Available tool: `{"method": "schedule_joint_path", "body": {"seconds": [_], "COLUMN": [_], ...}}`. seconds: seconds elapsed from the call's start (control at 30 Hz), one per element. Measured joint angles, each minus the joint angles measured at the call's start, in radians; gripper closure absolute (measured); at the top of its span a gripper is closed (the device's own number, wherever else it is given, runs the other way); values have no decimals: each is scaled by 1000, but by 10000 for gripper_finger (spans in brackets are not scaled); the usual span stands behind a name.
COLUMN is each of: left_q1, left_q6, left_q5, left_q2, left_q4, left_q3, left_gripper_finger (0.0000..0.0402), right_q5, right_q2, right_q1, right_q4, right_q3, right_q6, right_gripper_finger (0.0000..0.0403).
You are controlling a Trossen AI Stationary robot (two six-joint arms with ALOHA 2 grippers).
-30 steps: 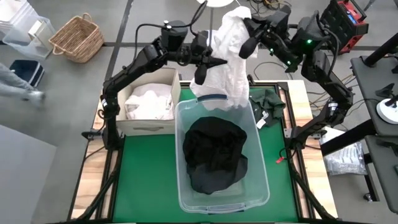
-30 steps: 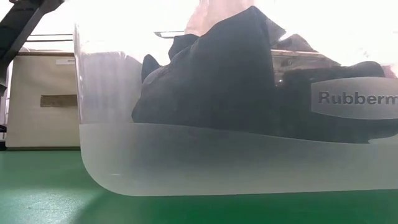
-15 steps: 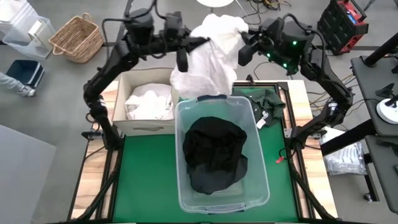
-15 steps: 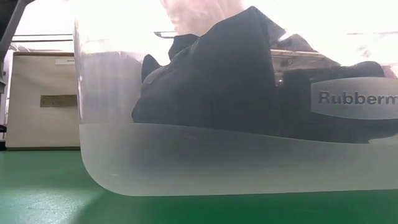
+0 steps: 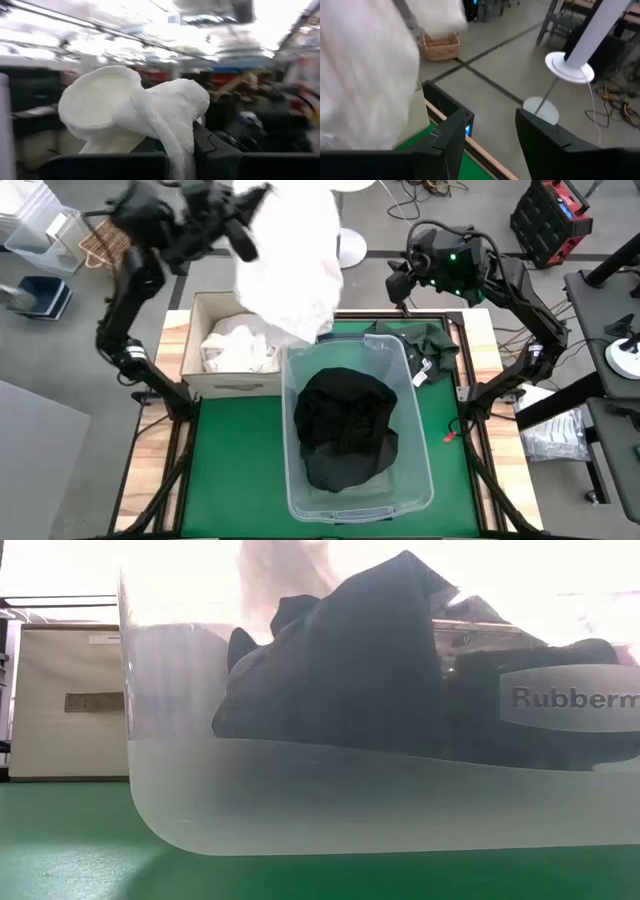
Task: Sort clothes
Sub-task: Put the white dress into the white laundry organizer
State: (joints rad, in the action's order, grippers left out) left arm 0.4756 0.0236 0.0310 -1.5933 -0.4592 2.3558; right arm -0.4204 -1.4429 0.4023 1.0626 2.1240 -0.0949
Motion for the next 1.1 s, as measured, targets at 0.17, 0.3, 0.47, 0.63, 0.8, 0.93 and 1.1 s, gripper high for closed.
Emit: {"method": "schedule_joint_path", "body": {"seconds": [0.17, 0.3, 0.47, 0.63, 0.8, 0.93, 1.1], "left_q1": [0, 0, 0, 0, -1, 9, 14], "left_q6": [36, 45, 74, 97, 107, 114, 50], "left_q5": [89, 126, 224, 405, 568, 665, 664], "left_q2": [64, 111, 159, 176, 168, 148, 124], "left_q4": [5, -1, -36, -224, -399, -525, -655], "left_q3": [0, 0, 2, 1, 0, -2, -2], "left_gripper_finger": [401, 401, 401, 401, 401, 401, 401], "right_q5": [0, 0, 0, 1, 1, 2, 5], "right_q2": [0, 0, 0, 0, 0, 0, 0], "right_q1": [0, 0, 0, 0, 0, 0, 0], "right_q4": [25, 26, 40, 57, 58, 59, 60], "right_q3": [-2, -2, -2, -3, -16, -37, -77], "right_q6": [-13, -12, -12, -10, -7, -9, -10], "right_gripper_finger": [235, 244, 260, 275, 287, 298, 311]}}
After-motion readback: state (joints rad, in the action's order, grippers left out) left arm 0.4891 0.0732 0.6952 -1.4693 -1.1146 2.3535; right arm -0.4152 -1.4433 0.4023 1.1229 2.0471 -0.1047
